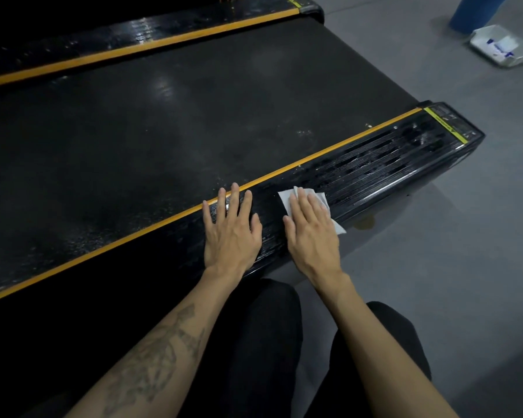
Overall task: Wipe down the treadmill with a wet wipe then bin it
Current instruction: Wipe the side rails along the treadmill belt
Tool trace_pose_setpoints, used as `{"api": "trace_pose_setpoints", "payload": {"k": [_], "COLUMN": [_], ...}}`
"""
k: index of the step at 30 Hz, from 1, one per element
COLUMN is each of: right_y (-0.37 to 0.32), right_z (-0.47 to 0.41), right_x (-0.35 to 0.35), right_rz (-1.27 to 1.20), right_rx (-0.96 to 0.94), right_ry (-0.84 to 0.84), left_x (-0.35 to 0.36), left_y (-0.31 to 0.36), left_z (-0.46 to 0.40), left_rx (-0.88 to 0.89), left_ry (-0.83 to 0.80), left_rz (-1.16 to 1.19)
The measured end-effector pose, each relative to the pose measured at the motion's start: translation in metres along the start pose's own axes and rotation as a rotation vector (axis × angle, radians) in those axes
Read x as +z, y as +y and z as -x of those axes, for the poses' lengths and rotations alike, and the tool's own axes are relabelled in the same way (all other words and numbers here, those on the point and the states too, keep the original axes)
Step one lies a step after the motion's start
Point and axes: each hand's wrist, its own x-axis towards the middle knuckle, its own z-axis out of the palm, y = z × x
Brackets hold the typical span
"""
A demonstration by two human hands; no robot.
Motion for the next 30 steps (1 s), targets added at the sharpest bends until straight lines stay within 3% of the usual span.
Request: {"api": "trace_pose_setpoints", "payload": {"k": [7, 12, 17, 22, 30], "right_y": [-0.004, -0.005, -0.016, -0.016, -0.005], "right_z": [-0.009, 0.003, -0.011, -0.003, -0.026], "right_x": [0.001, 0.0, -0.002, 0.0, 0.0], "right_rz": [-0.029, -0.014, -0.035, -0.02, -0.001], "right_rx": [-0.064, 0.024, -0.034, 0.07, -0.064], "right_ry": [-0.047, -0.014, -0.093, -0.037, -0.127], "left_x": [0.001, 0.001, 0.0, 0.0, 0.0], "left_y": [0.0, 0.0, 0.0, -0.001, -0.001], "left_z": [-0.001, 0.0, -0.002, 0.0, -0.002], "left_rx": [0.002, 0.001, 0.002, 0.003, 0.0], "left_ry": [0.008, 0.001, 0.004, 0.0, -0.014], "left_rz": [-0.009, -0.009, 0.006, 0.011, 0.002]}}
